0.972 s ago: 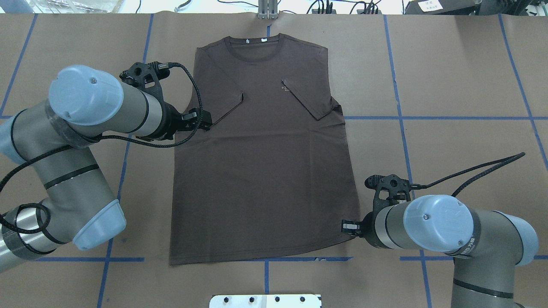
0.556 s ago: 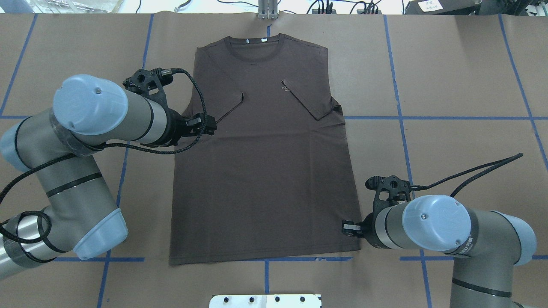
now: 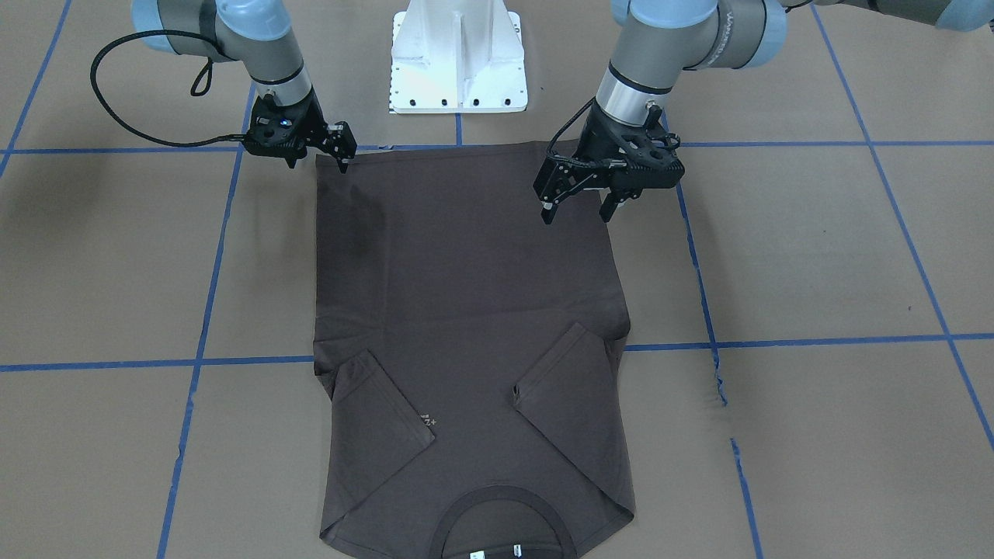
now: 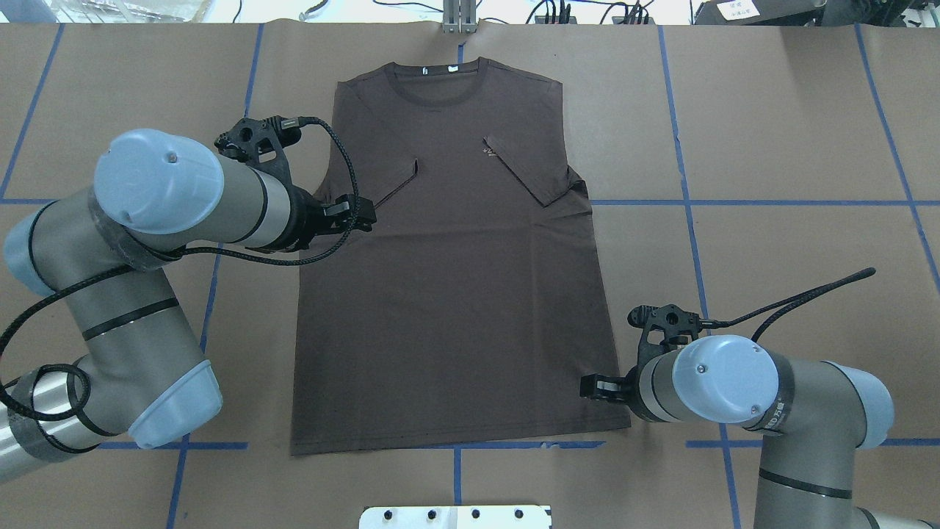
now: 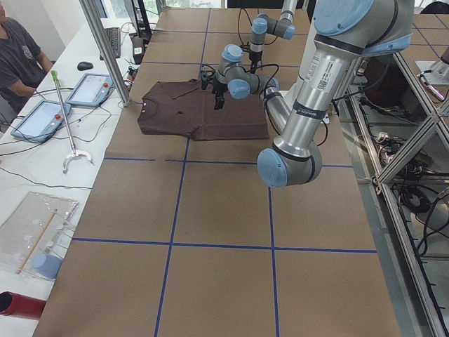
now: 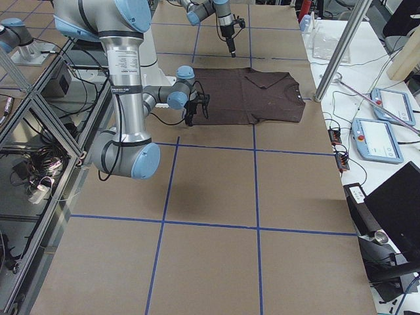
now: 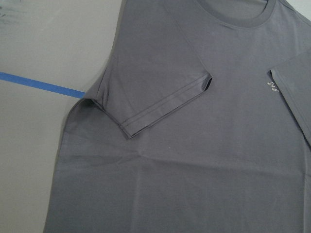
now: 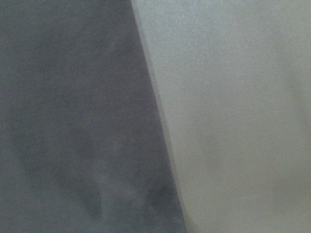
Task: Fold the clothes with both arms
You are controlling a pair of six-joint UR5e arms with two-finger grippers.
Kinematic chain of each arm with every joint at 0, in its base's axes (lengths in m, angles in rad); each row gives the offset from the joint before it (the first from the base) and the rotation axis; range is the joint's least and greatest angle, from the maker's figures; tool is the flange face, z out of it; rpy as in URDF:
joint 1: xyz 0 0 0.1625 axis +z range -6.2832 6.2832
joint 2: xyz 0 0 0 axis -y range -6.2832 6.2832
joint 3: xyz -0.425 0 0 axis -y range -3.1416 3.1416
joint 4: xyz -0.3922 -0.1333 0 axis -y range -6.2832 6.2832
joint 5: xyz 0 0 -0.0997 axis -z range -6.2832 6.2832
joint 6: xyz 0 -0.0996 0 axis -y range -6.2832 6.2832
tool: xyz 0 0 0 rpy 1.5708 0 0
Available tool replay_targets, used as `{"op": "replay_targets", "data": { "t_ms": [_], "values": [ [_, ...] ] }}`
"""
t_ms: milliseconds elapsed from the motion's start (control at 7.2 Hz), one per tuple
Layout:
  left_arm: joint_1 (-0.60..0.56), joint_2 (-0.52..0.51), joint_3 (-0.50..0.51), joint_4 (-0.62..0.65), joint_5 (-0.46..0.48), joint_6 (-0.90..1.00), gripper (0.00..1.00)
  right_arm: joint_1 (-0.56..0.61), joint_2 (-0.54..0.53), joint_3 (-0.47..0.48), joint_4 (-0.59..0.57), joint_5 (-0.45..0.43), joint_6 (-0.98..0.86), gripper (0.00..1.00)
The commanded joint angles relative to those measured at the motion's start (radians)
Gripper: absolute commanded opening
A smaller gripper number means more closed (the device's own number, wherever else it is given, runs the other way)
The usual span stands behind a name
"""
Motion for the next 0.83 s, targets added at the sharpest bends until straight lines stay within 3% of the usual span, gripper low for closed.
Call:
{"op": "replay_targets", "data": {
  "t_ms": [0,139,417,556,694],
  "values": [
    [0.001,0.002,0.001,-0.001,0.0,0.002,1.0,0.002,0.004,-0.018,0.0,0.007,0.003,0.85],
    [0.001,0.005,0.001,0.0,0.002,0.004,1.0,0.002,0.006,-0.016,0.0,0.013,0.005,0.59],
    [-0.001,0.007,0.0,0.0,0.002,0.005,1.0,0.002,0.006,-0.012,0.002,0.042,0.005,0.23],
    [-0.001,0.005,0.001,0.0,0.002,0.005,1.0,0.002,0.004,-0.012,0.0,0.056,0.005,0.07],
    [-0.001,0.005,0.001,0.0,0.002,0.005,1.0,0.002,0.004,-0.012,0.0,0.056,0.005,0.0]
  ]
}}
